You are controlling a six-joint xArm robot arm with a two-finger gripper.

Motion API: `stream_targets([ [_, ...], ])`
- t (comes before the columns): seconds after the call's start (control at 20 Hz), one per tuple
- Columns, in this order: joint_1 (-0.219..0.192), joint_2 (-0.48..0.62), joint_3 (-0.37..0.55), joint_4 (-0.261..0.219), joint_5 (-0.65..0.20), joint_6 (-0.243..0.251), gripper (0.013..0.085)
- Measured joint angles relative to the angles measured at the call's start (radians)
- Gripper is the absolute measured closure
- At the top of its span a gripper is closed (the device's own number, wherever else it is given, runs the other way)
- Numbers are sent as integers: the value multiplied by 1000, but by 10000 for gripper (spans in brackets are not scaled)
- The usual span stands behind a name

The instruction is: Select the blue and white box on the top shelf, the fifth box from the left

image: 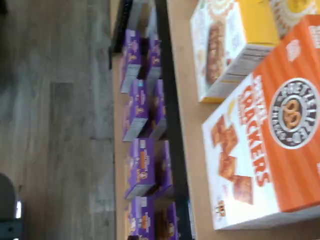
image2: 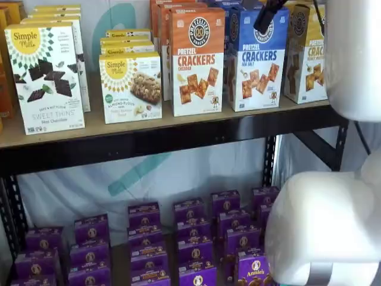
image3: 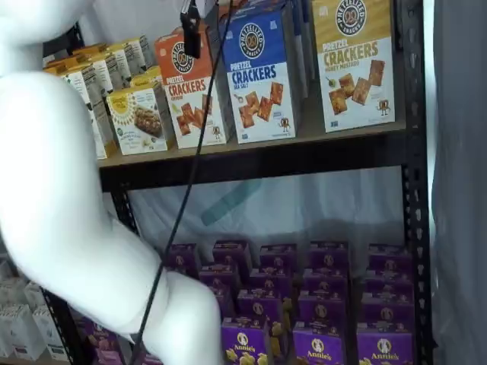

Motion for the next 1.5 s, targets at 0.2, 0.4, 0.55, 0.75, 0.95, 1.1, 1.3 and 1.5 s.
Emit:
stream_targets([
  [0.2, -10, 22, -19, 25, -27, -1, 130],
  [0.4, -7, 57, -50, 29, -45, 2, 130],
  [0.55, -3, 93, -86, 22, -42, 2, 130],
  [0.75, 0, 150, -137, 14, -30, -1, 130],
  [0.95, -8, 200, -181, 22, -26, -7, 130],
  [1.1, -8, 232, -209, 19, -33, -10, 130],
  [1.3, -1, 271, -240, 9, -46, -13, 130],
  [1.5, 14, 311, -273, -16, -52, -14, 130],
])
